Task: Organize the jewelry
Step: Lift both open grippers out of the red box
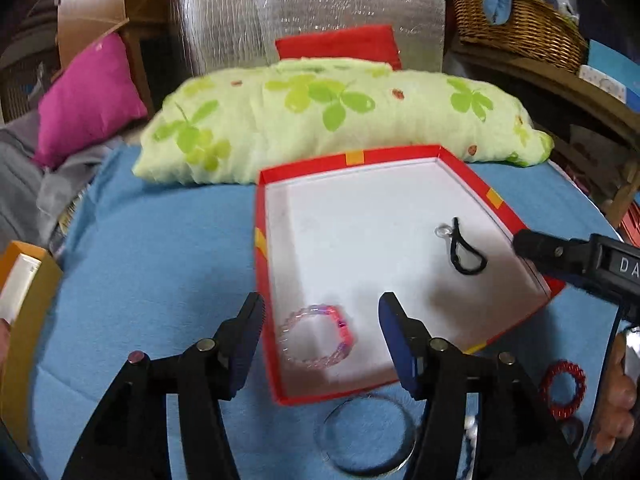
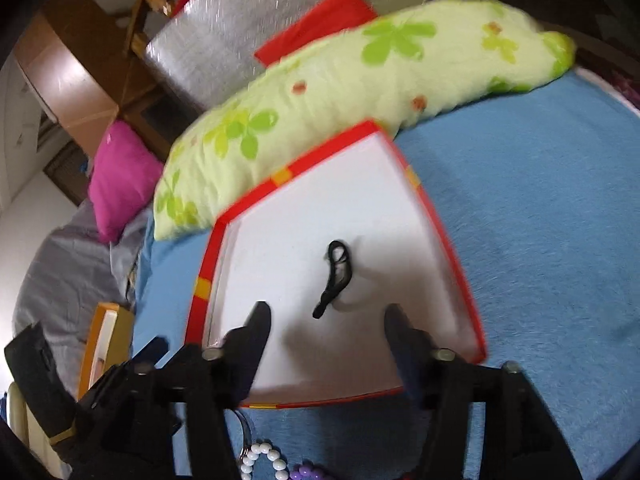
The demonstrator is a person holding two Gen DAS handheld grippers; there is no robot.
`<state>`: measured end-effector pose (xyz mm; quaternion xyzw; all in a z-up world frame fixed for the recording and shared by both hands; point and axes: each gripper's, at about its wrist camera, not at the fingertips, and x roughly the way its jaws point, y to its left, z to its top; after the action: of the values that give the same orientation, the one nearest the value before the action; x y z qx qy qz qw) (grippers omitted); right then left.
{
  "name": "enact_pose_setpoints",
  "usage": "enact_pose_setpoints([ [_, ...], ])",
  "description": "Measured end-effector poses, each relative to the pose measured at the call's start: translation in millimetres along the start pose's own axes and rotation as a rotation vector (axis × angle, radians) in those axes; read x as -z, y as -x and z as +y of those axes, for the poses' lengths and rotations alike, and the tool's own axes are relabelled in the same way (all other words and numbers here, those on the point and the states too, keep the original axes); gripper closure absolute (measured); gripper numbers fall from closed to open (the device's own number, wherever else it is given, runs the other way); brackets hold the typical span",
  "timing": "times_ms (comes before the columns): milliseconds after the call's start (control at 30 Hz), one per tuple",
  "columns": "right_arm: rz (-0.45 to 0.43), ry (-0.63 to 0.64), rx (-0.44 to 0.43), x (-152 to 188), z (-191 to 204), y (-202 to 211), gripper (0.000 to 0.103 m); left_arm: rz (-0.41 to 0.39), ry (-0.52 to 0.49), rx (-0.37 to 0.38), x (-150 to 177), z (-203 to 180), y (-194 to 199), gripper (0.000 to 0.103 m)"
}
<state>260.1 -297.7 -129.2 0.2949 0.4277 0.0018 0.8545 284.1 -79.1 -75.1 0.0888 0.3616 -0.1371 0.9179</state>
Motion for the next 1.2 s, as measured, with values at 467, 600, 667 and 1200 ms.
enact_pose_setpoints([
  [467,-0.106,0.079,0.170,54,6,82,0.040,-0.127,-0.027,-0.169,36,45,86,0.027],
  [600,-0.095,0.089,0.218,53,18,106,0.040,-0.141,-0.043,-0.168,45,53,100,0.025],
  [667,-0.099,0.091,0.223,50,26,118,0.040,-0.149,-0.066,-0.172,49,53,104,0.025],
  [1200,-0.071,0.117,0.193,53,32,142,0.040,-0.081,-0.102,-0.215,60,57,91,0.023],
])
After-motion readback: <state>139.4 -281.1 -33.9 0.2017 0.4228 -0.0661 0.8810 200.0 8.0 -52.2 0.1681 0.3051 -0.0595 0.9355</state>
